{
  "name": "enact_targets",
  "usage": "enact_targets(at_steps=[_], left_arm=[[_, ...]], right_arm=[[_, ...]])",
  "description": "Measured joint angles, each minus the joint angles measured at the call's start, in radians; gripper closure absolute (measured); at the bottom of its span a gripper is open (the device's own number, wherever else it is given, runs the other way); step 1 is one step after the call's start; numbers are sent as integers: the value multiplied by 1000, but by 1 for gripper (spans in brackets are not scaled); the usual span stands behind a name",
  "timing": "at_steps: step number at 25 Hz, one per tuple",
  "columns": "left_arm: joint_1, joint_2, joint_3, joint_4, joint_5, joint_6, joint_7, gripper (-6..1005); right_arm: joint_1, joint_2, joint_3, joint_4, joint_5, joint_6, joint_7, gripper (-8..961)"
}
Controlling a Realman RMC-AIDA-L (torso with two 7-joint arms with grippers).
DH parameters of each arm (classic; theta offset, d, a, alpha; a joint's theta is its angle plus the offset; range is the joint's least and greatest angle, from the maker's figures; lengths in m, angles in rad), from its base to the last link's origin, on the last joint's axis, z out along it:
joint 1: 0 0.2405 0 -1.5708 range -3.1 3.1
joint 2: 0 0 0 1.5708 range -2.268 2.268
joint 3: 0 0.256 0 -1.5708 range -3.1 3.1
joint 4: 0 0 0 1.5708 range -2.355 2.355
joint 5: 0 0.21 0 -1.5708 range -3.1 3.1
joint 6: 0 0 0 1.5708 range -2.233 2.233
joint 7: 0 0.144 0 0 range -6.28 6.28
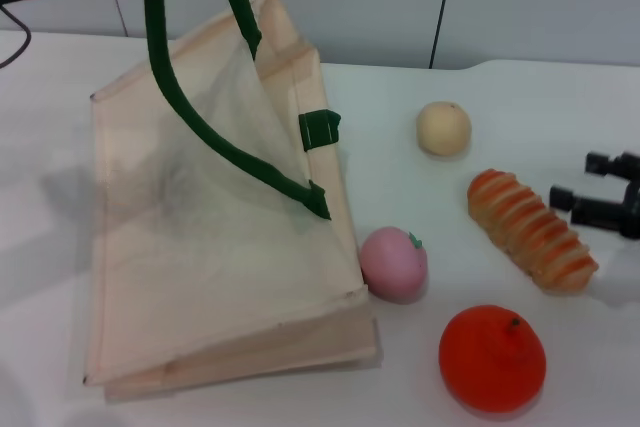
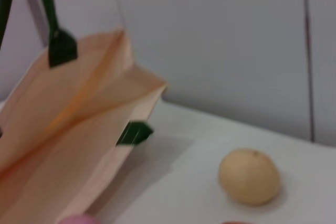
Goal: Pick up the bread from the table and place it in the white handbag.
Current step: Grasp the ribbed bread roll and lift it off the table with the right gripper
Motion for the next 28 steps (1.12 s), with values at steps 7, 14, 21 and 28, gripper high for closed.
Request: enact_targets(at_steps=[7,14,21,28], left_arm=[[-9,1,0,0,0,0,-4,868],[-14,0,0,0,0,0,-4,867],[-17,-2,0,0,0,0,-3,867],[-16,-3,0,0,-1,0,-3,868]], right_arm=[[12,4,-59,13,-50,-25,8,67],[22,6,-66,79,-73,-152,4,66],[27,6,-81,113,-74,-199,-4,68],[28,6,-117,125,-75,-223,-13,69]])
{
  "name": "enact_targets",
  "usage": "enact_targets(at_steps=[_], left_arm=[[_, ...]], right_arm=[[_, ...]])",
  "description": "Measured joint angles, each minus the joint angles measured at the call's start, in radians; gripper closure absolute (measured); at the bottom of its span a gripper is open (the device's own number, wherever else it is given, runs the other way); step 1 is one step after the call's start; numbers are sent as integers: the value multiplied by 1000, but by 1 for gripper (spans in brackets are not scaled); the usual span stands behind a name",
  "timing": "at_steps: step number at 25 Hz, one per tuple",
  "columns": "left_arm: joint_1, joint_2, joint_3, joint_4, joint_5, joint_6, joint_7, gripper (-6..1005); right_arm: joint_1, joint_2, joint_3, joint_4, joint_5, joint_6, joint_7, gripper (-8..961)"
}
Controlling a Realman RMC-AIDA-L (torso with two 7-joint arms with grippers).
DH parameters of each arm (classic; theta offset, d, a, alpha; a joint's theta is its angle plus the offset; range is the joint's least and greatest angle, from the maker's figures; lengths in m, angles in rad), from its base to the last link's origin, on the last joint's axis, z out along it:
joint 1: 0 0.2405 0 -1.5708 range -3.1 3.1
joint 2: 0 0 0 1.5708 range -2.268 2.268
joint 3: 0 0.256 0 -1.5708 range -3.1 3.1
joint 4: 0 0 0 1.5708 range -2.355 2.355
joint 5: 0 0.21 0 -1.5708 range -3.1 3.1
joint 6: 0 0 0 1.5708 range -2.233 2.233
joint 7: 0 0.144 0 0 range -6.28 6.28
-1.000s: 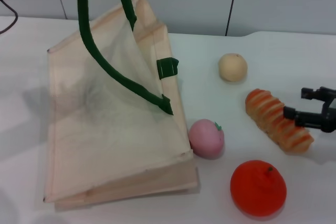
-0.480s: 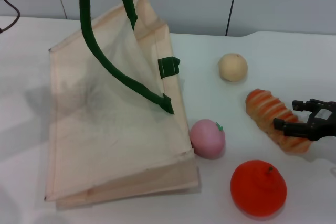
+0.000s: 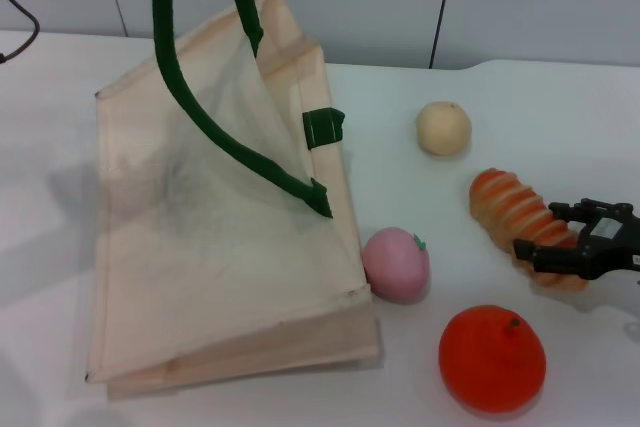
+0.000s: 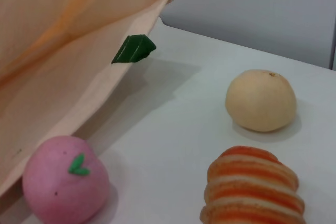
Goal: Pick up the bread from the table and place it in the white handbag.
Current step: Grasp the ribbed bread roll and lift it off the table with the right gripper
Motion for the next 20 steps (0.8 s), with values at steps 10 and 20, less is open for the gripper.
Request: enact_targets(at_steps=[10,20], left_arm=[[-2,-2,0,0,-1,0,0,868],[-4,1,0,0,-2,4,0,867]], right_arm=[[5,1,-1,29,-1,-31,-62,134],[11,-4,-10,32,-7,-31,-62,265]])
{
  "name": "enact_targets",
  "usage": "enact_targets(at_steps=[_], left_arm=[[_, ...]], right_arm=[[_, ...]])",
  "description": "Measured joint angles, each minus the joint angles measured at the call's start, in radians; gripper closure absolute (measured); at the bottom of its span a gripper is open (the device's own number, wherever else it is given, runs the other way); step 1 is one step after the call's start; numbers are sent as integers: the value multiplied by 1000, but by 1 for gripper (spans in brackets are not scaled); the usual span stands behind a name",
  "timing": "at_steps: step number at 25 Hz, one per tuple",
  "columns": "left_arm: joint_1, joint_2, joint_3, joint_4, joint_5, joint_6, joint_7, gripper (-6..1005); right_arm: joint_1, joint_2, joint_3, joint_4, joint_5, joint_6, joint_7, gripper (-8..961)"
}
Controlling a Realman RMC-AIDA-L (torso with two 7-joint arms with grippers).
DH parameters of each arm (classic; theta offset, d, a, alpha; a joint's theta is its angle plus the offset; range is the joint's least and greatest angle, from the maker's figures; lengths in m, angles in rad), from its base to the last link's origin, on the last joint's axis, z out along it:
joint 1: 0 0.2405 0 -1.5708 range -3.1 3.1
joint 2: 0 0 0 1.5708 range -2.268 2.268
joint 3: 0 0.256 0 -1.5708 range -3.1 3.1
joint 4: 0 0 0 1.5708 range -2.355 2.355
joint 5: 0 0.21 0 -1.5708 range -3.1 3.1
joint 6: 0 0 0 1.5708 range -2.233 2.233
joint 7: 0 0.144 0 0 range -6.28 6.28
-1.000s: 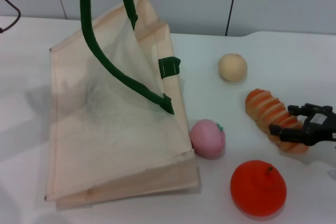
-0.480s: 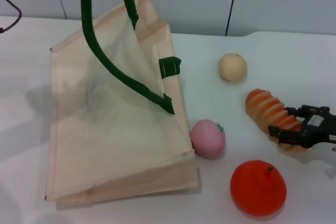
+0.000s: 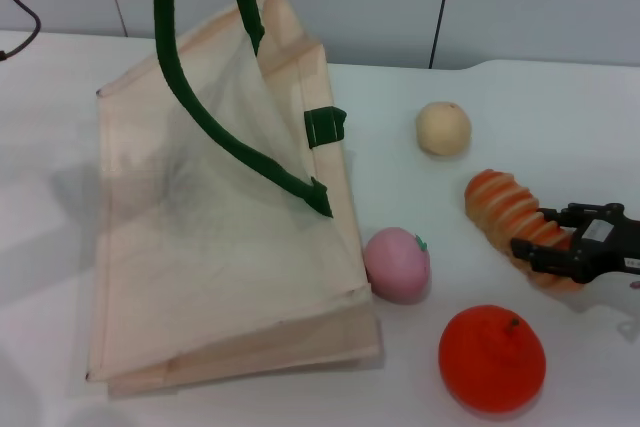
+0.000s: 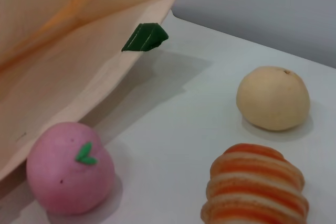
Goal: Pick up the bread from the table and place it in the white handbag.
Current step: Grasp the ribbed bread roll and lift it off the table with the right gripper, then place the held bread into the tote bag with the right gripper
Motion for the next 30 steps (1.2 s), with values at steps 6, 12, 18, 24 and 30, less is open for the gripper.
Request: enact_targets(at_steps=[6,12,18,24,30], left_arm=[[0,1,0,0,0,1,0,867],[-2,1,0,0,0,1,0,868],[-1,1,0,0,0,1,0,868],[-19,2,1,5,10,11,0,868],[-70,3,2,9,56,16,0,867]], right_arm=[[-1,1,9,-5,15,0,-6,324],[-12,1,21,-6,50,5,-39,376],[-19,-1,21,-7,76,31,-48,426],[-8,-4,19,-29,162,202,-95,466],[80,-2,-32,-25,156,259,-106,503]])
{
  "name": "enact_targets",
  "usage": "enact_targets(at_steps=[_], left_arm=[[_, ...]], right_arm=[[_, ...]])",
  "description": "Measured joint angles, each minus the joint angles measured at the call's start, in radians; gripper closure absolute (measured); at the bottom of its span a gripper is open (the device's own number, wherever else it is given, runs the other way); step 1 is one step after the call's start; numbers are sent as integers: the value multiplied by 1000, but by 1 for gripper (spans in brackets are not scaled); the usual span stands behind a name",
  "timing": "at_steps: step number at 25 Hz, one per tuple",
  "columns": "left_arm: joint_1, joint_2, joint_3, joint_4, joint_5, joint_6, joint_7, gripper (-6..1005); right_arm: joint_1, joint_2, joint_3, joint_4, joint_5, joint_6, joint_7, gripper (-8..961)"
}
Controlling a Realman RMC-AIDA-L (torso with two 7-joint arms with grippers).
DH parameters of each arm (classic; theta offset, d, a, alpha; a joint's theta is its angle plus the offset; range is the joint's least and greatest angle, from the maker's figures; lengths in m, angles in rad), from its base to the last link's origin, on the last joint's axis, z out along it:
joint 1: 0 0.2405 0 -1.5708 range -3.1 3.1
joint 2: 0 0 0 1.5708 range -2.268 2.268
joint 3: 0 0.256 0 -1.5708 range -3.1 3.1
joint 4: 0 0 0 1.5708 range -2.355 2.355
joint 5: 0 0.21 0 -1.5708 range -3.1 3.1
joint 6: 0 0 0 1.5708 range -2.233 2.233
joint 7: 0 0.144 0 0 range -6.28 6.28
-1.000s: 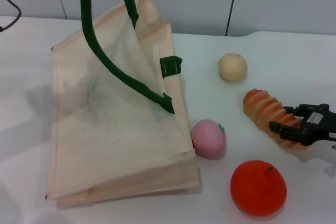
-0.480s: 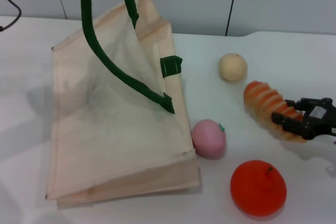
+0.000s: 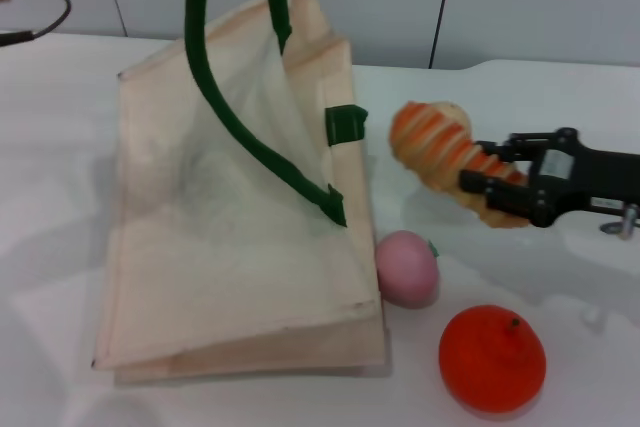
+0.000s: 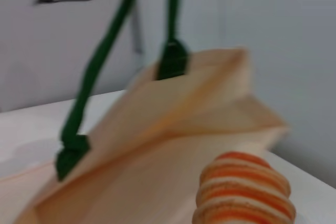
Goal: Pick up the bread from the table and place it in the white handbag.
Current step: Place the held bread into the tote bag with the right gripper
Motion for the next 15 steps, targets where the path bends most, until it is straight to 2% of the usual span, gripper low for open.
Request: enact_targets(at_steps=[5,15], left_arm=[[-43,-7,0,2,37,2,-1,867],[-71,-13,0,13,49,5,-1,868]], right_arm=[[74,6,-74,30,-1,-41,4,550],[171,6,-103,131,2,-149,-2,630]])
